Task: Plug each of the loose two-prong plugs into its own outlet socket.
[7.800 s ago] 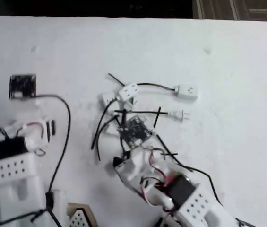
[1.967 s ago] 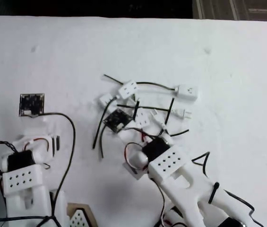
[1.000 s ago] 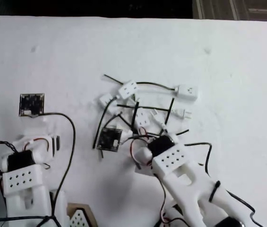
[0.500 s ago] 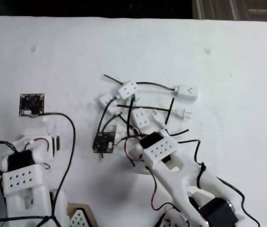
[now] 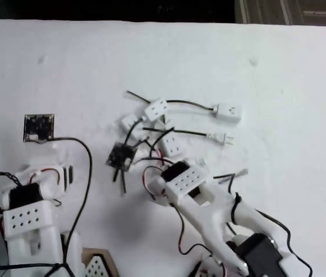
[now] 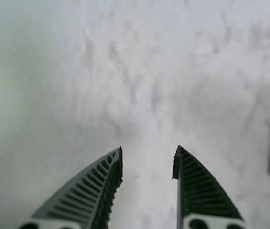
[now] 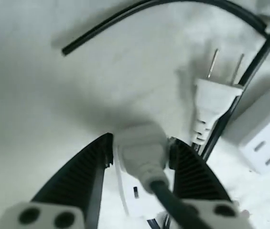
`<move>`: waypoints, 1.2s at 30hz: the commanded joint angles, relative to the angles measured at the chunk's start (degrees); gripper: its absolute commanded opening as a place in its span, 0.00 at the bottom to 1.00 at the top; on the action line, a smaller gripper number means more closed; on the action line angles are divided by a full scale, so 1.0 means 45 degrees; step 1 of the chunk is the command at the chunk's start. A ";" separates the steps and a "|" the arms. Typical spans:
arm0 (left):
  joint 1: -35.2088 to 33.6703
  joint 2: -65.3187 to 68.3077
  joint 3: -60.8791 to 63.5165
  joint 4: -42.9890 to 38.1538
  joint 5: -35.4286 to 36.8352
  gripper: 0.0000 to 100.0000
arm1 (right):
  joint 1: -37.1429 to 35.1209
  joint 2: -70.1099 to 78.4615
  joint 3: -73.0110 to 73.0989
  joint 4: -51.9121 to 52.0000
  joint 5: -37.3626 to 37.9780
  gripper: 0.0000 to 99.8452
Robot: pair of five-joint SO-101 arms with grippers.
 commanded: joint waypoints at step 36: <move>-0.0088 -0.0244 -0.0020 -0.0195 -0.0098 0.18 | 0.2198 -0.6691 -0.5587 0.6593 -0.0684 0.02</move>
